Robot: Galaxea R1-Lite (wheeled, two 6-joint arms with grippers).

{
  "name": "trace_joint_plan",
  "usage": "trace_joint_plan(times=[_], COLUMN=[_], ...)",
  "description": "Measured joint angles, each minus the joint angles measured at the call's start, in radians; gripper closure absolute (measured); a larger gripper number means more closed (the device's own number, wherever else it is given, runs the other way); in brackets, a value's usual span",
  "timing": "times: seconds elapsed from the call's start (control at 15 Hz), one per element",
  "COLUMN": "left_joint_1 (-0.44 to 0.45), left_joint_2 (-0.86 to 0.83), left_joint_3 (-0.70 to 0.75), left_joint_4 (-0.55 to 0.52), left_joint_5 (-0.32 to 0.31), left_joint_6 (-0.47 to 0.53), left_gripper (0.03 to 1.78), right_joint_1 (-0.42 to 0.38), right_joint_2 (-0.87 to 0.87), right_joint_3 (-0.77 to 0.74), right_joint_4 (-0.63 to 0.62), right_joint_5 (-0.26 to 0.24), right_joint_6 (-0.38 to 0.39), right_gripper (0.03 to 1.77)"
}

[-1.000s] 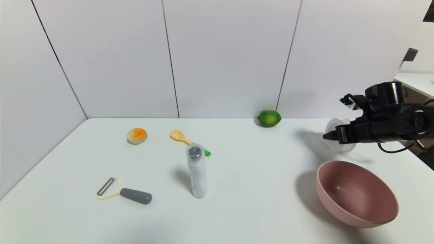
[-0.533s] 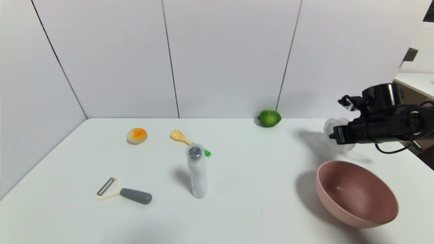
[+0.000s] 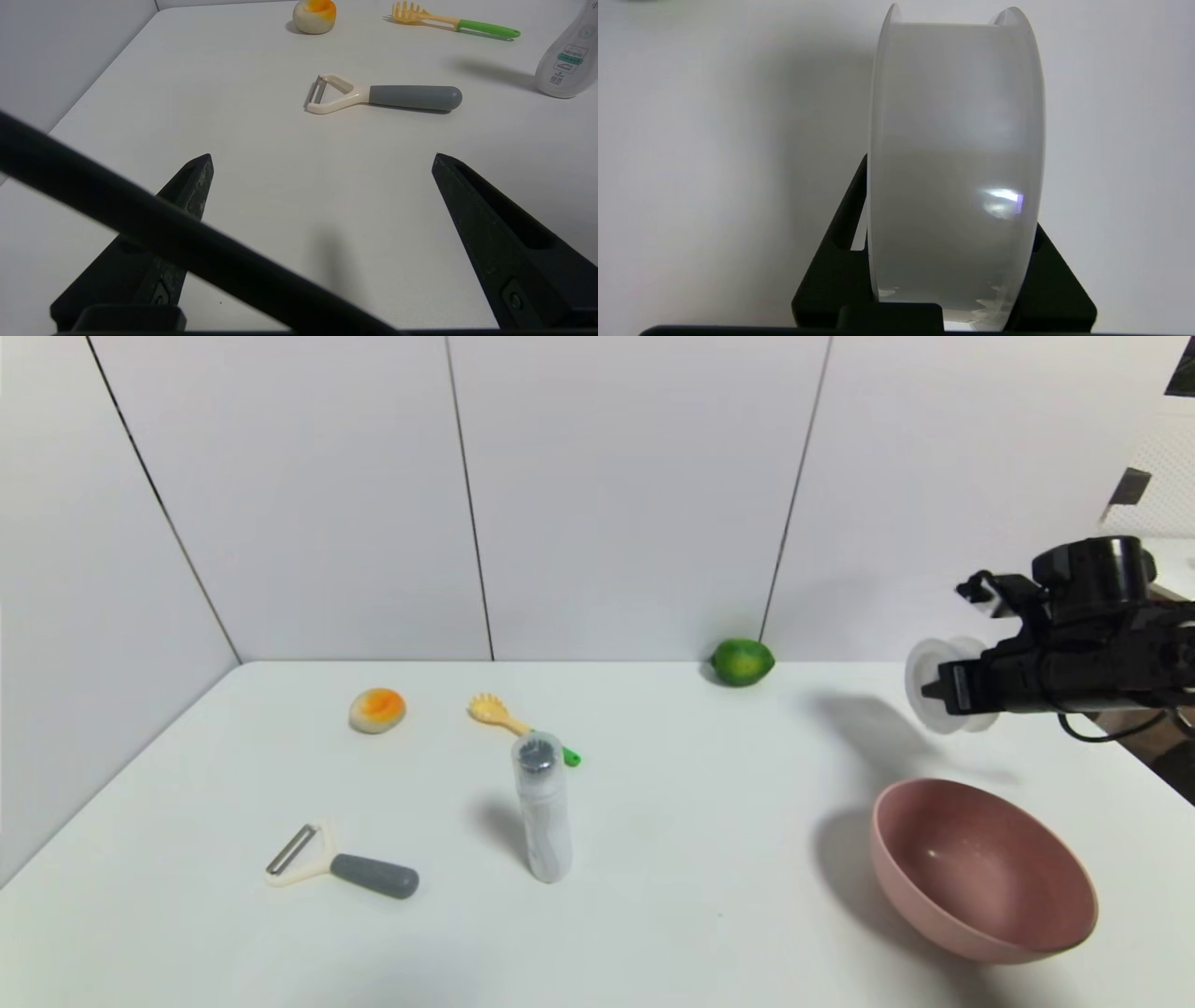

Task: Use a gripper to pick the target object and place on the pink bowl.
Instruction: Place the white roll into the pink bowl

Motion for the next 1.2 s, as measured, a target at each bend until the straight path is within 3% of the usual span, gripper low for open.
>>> trace_joint_plan(times=[0.2, 0.47, 0.6, 0.93, 1.2], left_joint_1=[0.0, 0.0, 0.0, 0.0, 0.0], left_joint_2=[0.0, 0.0, 0.0, 0.0, 0.0], left_joint_3=[0.0, 0.0, 0.0, 0.0, 0.0], left_joint_4=[0.0, 0.0, 0.0, 0.0, 0.0], left_joint_5=[0.0, 0.0, 0.0, 0.0, 0.0], left_joint_6=[0.0, 0.0, 0.0, 0.0, 0.0], left_gripper=[0.12, 0.12, 0.12, 0.12, 0.12], right_joint_1=[-0.021, -0.013, 0.041, 0.299, 0.358], right_joint_2=[-0.14, -0.422, -0.562, -0.813, -0.858], right_joint_3=[0.032, 0.199, 0.316, 0.458, 0.504], right_joint_4=[0.027, 0.038, 0.045, 0.203, 0.209], right_joint_5=[0.041, 0.062, 0.067, 0.068, 0.064], right_joint_6=[-0.006, -0.004, 0.002, 0.057, 0.059], right_gripper=[1.2, 1.2, 1.2, 1.2, 1.2])
